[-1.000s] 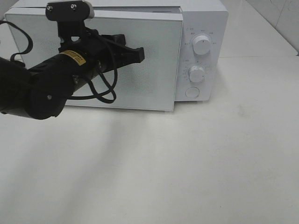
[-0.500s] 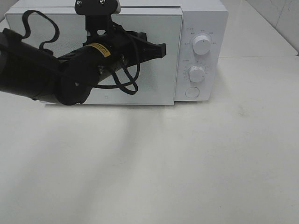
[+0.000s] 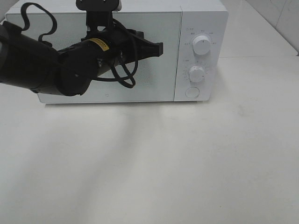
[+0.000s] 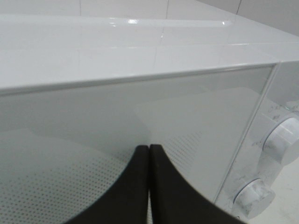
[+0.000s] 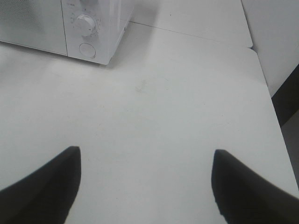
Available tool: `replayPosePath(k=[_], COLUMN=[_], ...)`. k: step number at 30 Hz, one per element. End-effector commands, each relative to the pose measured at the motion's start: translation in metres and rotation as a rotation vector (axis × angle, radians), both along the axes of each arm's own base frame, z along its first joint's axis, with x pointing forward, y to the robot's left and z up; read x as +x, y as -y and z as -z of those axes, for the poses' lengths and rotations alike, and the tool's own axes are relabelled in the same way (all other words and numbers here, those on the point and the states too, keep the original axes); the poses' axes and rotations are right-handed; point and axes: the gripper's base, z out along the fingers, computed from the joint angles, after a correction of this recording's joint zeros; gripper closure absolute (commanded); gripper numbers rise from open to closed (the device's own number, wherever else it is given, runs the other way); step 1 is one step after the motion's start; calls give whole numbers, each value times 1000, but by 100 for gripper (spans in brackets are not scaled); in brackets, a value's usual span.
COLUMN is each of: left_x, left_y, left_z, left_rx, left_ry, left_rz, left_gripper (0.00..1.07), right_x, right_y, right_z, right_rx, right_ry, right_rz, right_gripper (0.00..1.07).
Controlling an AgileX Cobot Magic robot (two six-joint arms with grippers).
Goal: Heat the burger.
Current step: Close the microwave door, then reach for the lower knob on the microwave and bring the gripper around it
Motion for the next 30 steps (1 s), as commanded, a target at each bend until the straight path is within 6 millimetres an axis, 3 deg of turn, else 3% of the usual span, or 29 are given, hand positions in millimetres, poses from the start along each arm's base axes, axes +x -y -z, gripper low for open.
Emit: replayPosePath(k=[1,8,14,17,18,19,20,21,22,23,30], left_x=[17,10,-13,-23,-30,-30,-37,-40,-40,-45,-70], left_y=[-16,-11,2,6,7,7,5,5,5,3,-5], left_z=[-11,-12,-12,-11,-11,-11,-10,-10,-10,-10,-17], left_rx=[-81,-29,44,85,113,113,147,160,160,186,291], left_ry=[48,-19,-177,-265,-331,-331,-408,-438,-438,-496,-702], left_rz=[-109,-44,57,103,132,132,159,168,168,189,275], left_gripper=[107,107,106,97,79,79,47,29,29,4,9], right_x=[-4,-4,-4,-4,-4,-4,-4,-4,-4,-4,-4], right_y=[0,0,0,0,0,0,0,0,0,0,0], right_z=[1,1,1,1,1,1,1,1,1,1,1], right_rx=[4,4,4,4,4,4,4,4,4,4,4], right_ry=[25,25,25,25,25,25,25,25,25,25,25], right_rz=[5,5,5,5,5,5,5,5,5,5,5], right_gripper=[32,32,32,32,32,32,32,32,32,32,32])
